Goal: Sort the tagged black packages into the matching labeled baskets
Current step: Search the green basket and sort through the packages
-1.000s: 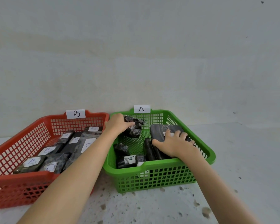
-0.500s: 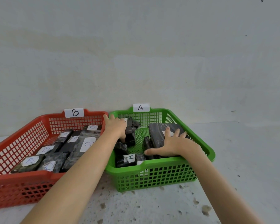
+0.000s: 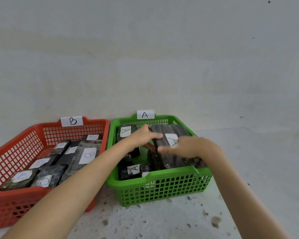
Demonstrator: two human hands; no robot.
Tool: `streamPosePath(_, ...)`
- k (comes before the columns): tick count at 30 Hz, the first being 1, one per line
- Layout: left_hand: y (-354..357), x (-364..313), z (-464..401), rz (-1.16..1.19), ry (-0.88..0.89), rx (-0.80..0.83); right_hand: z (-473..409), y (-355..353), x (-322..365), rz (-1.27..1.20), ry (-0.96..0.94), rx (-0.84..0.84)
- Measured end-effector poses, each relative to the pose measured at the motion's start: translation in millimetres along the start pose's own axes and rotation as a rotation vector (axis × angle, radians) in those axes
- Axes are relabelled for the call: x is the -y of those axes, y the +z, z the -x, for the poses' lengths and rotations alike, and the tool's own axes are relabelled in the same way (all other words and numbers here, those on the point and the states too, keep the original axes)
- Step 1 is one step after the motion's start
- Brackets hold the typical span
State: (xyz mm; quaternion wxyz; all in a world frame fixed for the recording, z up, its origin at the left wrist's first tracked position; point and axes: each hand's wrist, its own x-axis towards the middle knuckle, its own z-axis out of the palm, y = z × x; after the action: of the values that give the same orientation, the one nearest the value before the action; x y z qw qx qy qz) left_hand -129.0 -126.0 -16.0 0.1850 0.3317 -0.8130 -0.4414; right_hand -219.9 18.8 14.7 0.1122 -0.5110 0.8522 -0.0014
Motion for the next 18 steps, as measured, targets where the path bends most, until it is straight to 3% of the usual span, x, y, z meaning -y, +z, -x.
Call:
streamPosePath(2,-8.7,-8.1,-1.1,0.344,-0.009,-0.089,-3.1,-10.1,-8.6,-0.183,0.024,-0.249)
streamPosePath(5,-18.7,-12.5,-1.2,0.6,0.005,-0.167,-9.4,-19.1,-23.4,-0.348,0.036,-0.518)
streamPosePath(7,-19.7,-12.2,-0.9,0.633,0.002,-0.172,-12.1,-20.4,-32.6,-0.555,-0.001,-0.428)
streamPosePath(11,-19.8,-15.7,2.4,0.754,0.012,-0.133,-14.5,-16.0,-43.3,-1.056,-0.088,-0.071)
streamPosePath(14,-23.9,-14.2,1.2,0.955,-0.077,-0.092,-19.0,-15.7,-41.8,-1.264,-0.071,-0.152)
streamPosePath(15,-21.1,-14.0,2.0,0.851,-0.101,-0.098,-19.6,-16.3,-41.0,-1.33,-0.05,-0.218)
streamPosePath(18,-1.2,-5.0,4.1,-0.053,-0.01,-0.093,-18.4,-18.8,-40.2,-1.647,-0.066,-0.232)
